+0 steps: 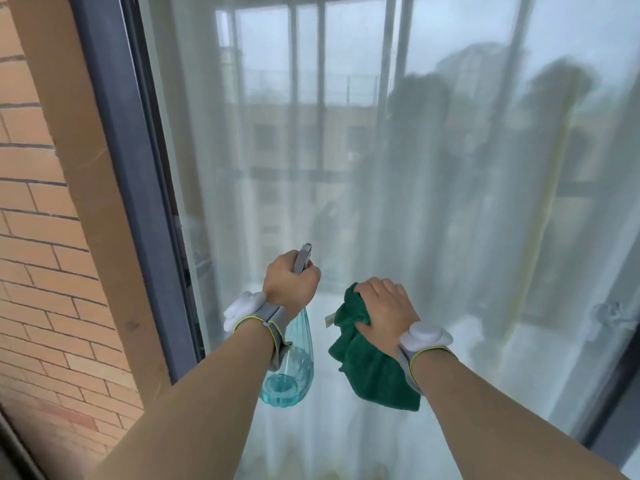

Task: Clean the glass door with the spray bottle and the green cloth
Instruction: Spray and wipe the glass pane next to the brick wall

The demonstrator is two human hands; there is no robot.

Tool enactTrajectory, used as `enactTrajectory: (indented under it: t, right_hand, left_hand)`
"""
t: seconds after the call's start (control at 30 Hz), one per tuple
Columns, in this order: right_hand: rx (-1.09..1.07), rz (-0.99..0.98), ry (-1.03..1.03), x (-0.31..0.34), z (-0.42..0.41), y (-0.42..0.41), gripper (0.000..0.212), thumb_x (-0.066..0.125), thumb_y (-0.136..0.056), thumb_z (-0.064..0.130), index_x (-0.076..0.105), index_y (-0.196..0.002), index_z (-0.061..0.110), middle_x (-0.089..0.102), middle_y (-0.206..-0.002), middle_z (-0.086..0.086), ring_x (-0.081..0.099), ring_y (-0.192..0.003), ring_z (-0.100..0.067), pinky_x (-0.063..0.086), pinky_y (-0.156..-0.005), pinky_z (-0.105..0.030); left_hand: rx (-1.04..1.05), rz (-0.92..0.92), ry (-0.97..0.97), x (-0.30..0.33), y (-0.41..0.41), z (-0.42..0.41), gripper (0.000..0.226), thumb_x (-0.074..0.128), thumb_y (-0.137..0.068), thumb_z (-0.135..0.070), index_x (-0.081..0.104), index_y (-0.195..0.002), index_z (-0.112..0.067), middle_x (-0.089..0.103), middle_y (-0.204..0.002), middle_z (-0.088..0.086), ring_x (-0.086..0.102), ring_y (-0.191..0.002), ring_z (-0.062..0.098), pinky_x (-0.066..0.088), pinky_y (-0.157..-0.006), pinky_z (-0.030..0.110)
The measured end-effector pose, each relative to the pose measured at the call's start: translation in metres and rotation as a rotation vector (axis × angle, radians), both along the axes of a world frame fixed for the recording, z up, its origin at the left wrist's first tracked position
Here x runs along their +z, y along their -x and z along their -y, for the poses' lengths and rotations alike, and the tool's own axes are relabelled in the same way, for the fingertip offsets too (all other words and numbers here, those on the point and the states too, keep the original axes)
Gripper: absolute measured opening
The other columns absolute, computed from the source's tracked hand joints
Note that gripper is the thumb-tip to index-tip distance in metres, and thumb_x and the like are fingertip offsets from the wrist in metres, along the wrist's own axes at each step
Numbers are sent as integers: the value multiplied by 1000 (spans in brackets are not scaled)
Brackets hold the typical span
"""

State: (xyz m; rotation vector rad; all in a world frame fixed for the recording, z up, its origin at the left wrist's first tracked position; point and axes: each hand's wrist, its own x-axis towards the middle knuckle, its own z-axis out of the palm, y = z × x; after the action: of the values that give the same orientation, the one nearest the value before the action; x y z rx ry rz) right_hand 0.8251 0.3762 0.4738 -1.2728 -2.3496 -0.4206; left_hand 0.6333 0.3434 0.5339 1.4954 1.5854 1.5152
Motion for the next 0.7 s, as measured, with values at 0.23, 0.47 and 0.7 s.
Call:
enactTrajectory:
  t: [0.23,0.47,0.7]
  right_hand:
    - [-46,72,110,11,7,-8,48,59,-84,38,48,-126,18,50,-118,1,45,-108,-22,34,-93,-34]
    - [-42,199,224,-2,17,-52,42,58,-84,38,50,-120,18,51,-115,0,47,-104,-22,37,-91,-33]
    - [16,218,52,20,11,-104,46,59,-82,34,51,-123,15,51,-117,-3,47,-106,-25,34,-90,-34]
  left_hand:
    - [-36,18,21,-6,-15,-4,23,56,-83,-8,43,-65,-15,37,-61,-3,31,-57,20,29,-56,27]
    - [-116,9,-4,3,-63,7,7,46,-62,-25,40,-61,-20,36,-58,-5,30,-56,20,27,-58,26]
    - [-184,31,-78,34,-138,3,13,46,-63,-23,34,-57,-22,32,-53,-11,28,-59,19,26,-61,28]
